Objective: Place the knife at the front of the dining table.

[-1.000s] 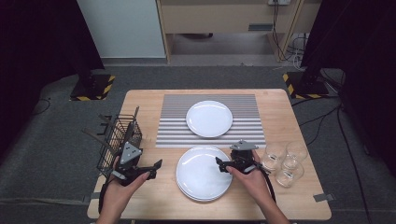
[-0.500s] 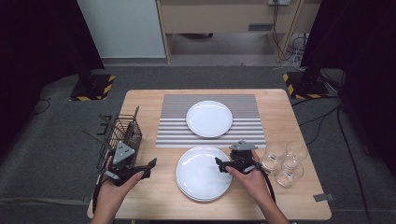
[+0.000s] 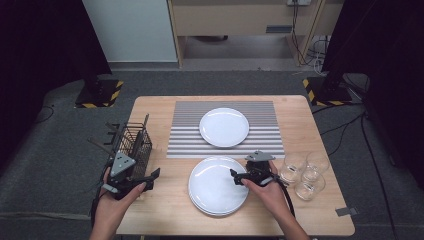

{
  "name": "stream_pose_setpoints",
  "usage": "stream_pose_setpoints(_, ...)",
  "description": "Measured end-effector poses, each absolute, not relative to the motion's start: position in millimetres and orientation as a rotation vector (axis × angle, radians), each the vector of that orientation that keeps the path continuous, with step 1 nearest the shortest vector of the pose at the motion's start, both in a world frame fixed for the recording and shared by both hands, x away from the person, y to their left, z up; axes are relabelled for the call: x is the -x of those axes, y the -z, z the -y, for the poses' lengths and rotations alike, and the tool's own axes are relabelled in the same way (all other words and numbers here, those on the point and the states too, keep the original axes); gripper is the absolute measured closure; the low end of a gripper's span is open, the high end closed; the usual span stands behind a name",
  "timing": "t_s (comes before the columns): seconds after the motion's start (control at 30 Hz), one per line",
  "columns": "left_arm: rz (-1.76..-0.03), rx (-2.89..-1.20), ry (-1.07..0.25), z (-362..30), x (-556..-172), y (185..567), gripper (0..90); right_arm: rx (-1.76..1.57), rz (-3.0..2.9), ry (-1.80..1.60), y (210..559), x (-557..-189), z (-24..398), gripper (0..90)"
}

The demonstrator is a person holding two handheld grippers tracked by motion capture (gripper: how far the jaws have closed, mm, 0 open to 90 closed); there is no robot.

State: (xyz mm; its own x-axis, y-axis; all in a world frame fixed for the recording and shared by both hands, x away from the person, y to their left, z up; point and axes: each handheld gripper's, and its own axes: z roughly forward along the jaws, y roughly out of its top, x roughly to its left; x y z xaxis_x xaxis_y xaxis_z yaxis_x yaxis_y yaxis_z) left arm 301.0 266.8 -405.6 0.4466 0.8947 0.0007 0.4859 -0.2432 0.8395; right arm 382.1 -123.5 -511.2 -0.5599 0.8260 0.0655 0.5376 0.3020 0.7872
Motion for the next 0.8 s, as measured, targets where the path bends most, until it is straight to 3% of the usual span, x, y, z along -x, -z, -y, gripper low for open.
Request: stream_pose_setpoints(0.8, -1.231, -1.841, -0.685, -299.5, -300.7, 393.9, 17.3, -1.22, -2.229, -1.131, 511.9, -383.1, 122.5, 10.9)
